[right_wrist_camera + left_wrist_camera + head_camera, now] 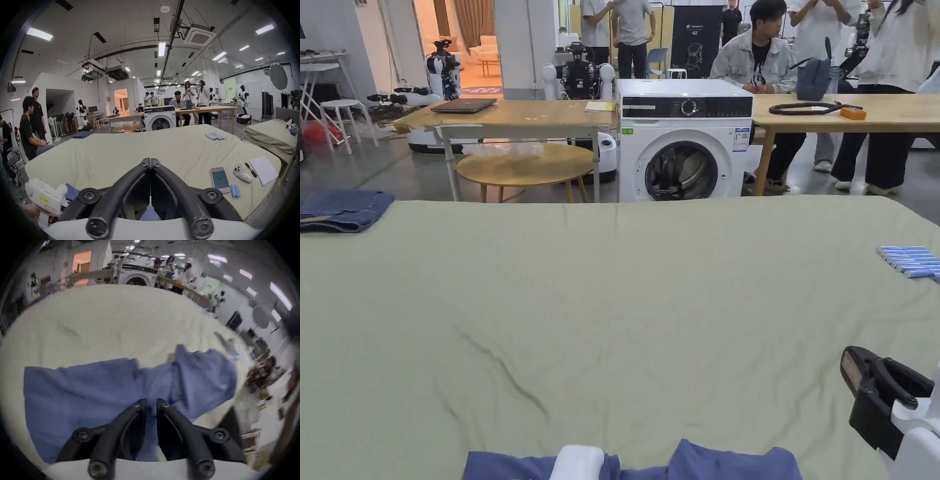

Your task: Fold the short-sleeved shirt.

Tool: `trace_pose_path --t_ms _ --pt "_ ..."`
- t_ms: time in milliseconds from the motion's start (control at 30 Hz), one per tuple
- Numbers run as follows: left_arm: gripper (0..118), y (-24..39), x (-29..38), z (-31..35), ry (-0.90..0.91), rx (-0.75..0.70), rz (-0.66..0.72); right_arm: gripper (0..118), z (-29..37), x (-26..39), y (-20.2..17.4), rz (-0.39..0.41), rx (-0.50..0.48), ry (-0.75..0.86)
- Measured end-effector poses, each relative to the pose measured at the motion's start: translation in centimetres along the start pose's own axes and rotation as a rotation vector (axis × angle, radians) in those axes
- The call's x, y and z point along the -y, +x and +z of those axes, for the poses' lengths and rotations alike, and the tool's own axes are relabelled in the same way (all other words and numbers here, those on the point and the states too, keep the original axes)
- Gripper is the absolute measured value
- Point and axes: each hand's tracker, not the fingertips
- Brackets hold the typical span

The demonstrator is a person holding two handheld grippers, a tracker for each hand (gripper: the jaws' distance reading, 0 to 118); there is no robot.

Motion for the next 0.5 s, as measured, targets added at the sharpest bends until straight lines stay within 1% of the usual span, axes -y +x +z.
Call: trace_pose_path --t_ms 33,100,133,167,200,233,267,300,367,400,433,500 --pt "10 -0.5 -0.6 1.1 0.008 0.063 0.050 0 0.0 -0.1 0.0 -0.003 0.000 0.002" --pt "10 -1.7 -1.3 3.1 0.095 0.109 0.089 0 0.0 -0.3 0.0 -0.008 0.005 0.009" --pt "16 -2.8 -1.7 4.4 0.151 0.128 0.118 0 0.0 -0.3 0.0 -0.010 0.006 0.011" --pt "30 -4.0 -2.0 5.5 0.197 0.148 0.153 0 0.0 -0.4 0.0 -0.011 0.006 0.012" --pt "63 -5.7 -2.2 6.8 0.245 0.192 0.202 0 -0.1 -0.4 -0.1 -0.010 0.005 0.010" --pt "93 -7.6 -2.3 8.0 0.284 0.249 0.258 0 -0.1 -0.4 -0.1 -0.009 0.005 0.008" --pt "101 -9.4 -2.3 8.9 0.309 0.306 0.320 0 -0.2 -0.3 -0.2 -0.009 0.004 0.006" --pt "107 -11.1 -2.3 9.8 0.309 0.356 0.394 0 -0.3 -0.3 -0.3 -0.011 0.003 0.004" --pt "117 -14.6 -1.2 11.4 0.329 0.405 0.528 0 -0.4 -0.1 -0.4 -0.019 0.002 0.005" --pt "118 -16.4 -0.5 11.8 0.338 0.422 0.572 0 -0.6 0.1 -0.5 -0.026 0.001 0.004" --pt "118 -17.4 0.0 11.9 0.342 0.420 0.620 0 -0.8 0.2 -0.6 -0.035 -0.002 0.001" --pt "118 -19.8 1.6 11.7 0.306 0.296 0.686 0 -1.1 0.4 -1.0 -0.048 -0.016 -0.008"
